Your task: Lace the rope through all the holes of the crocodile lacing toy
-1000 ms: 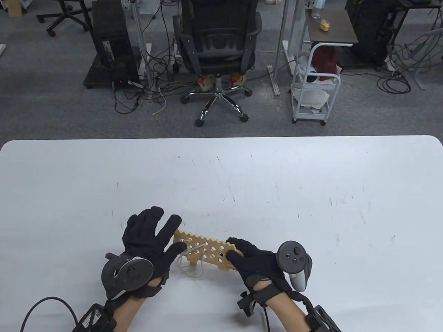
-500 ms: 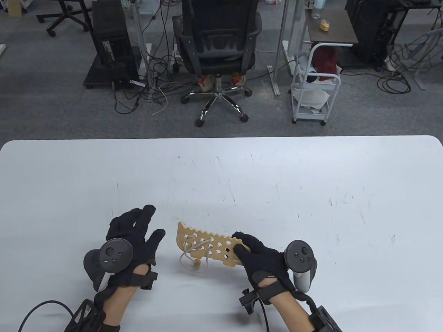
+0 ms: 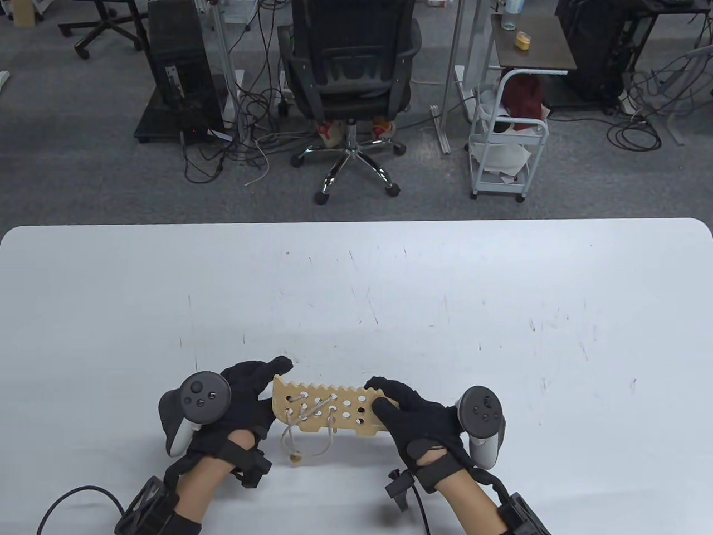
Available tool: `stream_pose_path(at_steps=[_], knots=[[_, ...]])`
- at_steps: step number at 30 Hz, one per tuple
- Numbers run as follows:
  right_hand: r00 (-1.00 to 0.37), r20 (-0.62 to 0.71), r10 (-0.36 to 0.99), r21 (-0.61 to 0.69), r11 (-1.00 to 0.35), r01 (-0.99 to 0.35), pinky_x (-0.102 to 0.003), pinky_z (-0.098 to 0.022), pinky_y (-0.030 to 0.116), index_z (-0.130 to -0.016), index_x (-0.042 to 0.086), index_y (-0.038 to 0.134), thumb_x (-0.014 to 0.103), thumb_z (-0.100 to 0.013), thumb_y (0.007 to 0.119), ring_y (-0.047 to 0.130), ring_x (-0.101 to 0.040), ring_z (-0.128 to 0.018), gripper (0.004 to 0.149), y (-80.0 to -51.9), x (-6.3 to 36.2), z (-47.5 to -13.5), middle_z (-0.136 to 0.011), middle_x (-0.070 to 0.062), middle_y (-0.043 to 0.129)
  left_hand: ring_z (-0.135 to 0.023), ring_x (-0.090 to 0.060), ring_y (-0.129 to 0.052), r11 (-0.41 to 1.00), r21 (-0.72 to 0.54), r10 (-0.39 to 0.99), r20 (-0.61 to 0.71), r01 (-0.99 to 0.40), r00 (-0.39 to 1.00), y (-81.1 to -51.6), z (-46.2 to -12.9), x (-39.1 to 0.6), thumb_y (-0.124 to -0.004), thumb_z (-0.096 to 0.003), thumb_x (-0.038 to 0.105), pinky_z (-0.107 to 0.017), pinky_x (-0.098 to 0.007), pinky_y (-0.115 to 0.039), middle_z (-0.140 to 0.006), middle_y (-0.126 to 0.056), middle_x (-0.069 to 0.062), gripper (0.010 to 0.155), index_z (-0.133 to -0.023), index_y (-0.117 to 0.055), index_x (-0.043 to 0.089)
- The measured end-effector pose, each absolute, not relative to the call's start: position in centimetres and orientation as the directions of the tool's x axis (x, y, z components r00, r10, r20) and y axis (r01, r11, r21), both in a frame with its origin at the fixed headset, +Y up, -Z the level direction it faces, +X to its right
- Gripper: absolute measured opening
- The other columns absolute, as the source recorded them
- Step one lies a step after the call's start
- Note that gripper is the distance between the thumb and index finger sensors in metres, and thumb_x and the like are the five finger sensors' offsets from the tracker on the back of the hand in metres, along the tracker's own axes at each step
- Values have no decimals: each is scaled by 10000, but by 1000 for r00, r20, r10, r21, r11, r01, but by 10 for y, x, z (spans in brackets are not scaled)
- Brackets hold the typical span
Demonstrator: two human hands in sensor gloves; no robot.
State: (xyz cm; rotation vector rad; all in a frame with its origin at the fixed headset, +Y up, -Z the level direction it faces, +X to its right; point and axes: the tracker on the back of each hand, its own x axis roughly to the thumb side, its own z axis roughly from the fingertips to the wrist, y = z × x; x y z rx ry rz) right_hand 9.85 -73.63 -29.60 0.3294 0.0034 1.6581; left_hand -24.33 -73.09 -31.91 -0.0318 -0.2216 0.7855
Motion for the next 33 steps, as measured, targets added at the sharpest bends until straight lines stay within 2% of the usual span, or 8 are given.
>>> stream_pose_path(at_steps=[5,8,15,22,26,33], knots=[[-36,208,978,245,-88,-966,-486,-482,797,-877,203,791,393,-445,813,1076,-237,-482,472,-737,93,-295,-642,-51,1031,-1014,-337,-573,602,-331,798,224,-726,560,-742,-320,-226,-911,-371,558,-791,-597,-347,-1041,-661,-15,603,-952,-753,545],[-18,200,980,258,-70,-964,-486,-480,799,-874,201,793,393,-440,816,1079,-237,-476,475,-737,91,-294,-640,-51,1032,-1031,-343,-549,565,-444,823,247,-695,511,-746,-318,-215,-918,-369,538,-791,-604,-331,-1084,-624,-12,609,-954,-746,552],[-18,202,979,272,-73,-960,-483,-479,802,-874,200,794,394,-441,814,1081,-234,-476,474,-737,89,-294,-638,-48,1034,-1044,-342,-542,499,-574,862,253,-649,439,-754,-315,-200,-924,-377,494,-794,-610,-323,-1111,-604,-6,585,-937,-766,555],[-20,196,980,274,-74,-959,-484,-480,801,-872,201,797,394,-441,816,1080,-237,-479,472,-738,88,-294,-640,-49,1034,-1006,-335,-636,467,-586,881,242,-662,406,-754,-314,-198,-916,-374,496,-787,-616,-355,-1029,-746,-9,459,-833,-900,499],[-17,193,981,269,-70,-961,-484,-483,799,-873,202,796,395,-441,817,1079,-235,-484,473,-738,89,-294,-644,-47,1031,-996,-327,-656,470,-572,880,250,-672,404,-751,-314,-200,-912,-378,491,-786,-616,-363,-997,-779,3,456,-834,-906,487],[-20,190,982,241,-66,-968,-484,-483,799,-873,203,795,393,-446,815,1078,-238,-488,469,-738,92,-295,-645,-48,1032,-968,-312,-718,497,-477,868,258,-725,425,-745,-317,-211,-903,-382,490,-783,-613,-404,-926,-847,24,451,-834,-907,481]])
